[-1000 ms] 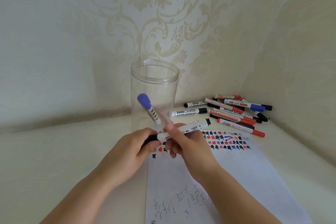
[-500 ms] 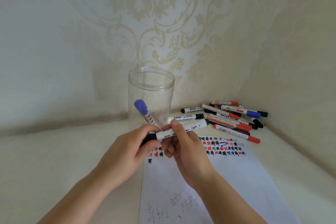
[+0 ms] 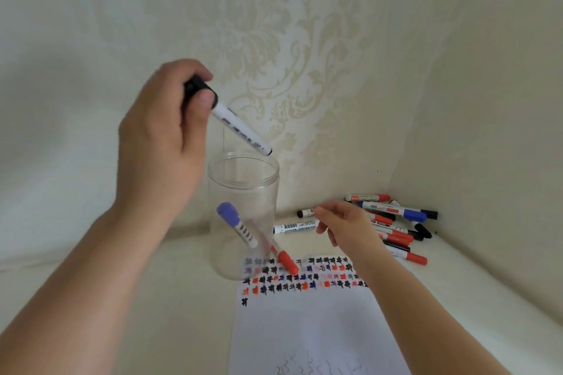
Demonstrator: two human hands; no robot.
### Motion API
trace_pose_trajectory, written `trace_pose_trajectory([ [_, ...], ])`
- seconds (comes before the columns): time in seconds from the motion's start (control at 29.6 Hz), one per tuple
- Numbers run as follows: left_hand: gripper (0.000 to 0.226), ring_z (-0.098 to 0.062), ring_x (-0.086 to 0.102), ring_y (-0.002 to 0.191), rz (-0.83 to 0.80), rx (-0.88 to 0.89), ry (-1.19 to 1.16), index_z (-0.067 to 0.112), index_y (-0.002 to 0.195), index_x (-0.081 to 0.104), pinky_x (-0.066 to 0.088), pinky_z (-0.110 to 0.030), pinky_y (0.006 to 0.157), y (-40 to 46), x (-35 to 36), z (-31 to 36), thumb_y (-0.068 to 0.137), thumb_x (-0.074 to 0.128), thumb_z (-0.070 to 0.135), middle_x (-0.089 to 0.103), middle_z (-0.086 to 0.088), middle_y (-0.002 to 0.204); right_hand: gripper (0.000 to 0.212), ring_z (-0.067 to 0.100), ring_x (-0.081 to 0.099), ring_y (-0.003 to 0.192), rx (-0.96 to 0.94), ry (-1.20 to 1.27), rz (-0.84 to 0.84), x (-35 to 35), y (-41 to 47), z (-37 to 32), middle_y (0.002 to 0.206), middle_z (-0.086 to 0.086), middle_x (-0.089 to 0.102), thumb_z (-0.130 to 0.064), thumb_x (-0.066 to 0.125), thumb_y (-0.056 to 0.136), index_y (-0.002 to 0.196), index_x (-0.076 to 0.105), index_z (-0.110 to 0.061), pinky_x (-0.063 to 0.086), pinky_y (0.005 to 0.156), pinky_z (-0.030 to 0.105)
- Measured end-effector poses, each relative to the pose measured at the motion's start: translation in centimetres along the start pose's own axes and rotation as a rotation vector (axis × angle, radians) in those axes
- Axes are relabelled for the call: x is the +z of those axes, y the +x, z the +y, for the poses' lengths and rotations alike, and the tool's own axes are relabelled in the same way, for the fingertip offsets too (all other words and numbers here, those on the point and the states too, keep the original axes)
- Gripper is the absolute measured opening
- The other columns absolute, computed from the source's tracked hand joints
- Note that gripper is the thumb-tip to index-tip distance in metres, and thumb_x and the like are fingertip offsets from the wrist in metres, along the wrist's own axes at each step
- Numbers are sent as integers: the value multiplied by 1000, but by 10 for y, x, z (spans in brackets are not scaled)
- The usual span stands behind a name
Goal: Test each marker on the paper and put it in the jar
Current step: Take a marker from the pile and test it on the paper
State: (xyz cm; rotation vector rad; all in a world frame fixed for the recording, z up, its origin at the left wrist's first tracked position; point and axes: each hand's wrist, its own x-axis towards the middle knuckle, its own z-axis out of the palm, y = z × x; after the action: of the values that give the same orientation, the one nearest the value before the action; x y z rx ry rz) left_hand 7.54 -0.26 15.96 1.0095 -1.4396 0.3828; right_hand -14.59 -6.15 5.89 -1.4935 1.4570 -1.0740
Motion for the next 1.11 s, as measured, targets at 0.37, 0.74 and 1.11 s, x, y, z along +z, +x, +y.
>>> trace_pose_trajectory([
  [0.37,34,-23,51,91,-785,-58,439,24,93,65,39,-37,77,-10,44,-30,94,32,31,64,0,93,25,15,58,83,-135,-756,-36,-2,37,39,105,3,64,-12,46,92,110,62,-15,50,74,26],
  [0.74,20,5,49,72,-483,68,-88,21,94,61,38,-7,68,-72,35,2,88,43,26,53,18,79,58,29,39,125,-481,-1391,-180,21,64,50,135,11,47,2,52,82,137,38,-11,32,103,39],
  [1.11,34,-11,56,71,-866,-139,-229,57,89,52,42,-14,57,-136,60,-28,87,56,23,56,19,90,17,11,55,63,-29,-150,-61,-2,13,20,86,1,59,-14,59,86,100,52,-14,45,57,22],
])
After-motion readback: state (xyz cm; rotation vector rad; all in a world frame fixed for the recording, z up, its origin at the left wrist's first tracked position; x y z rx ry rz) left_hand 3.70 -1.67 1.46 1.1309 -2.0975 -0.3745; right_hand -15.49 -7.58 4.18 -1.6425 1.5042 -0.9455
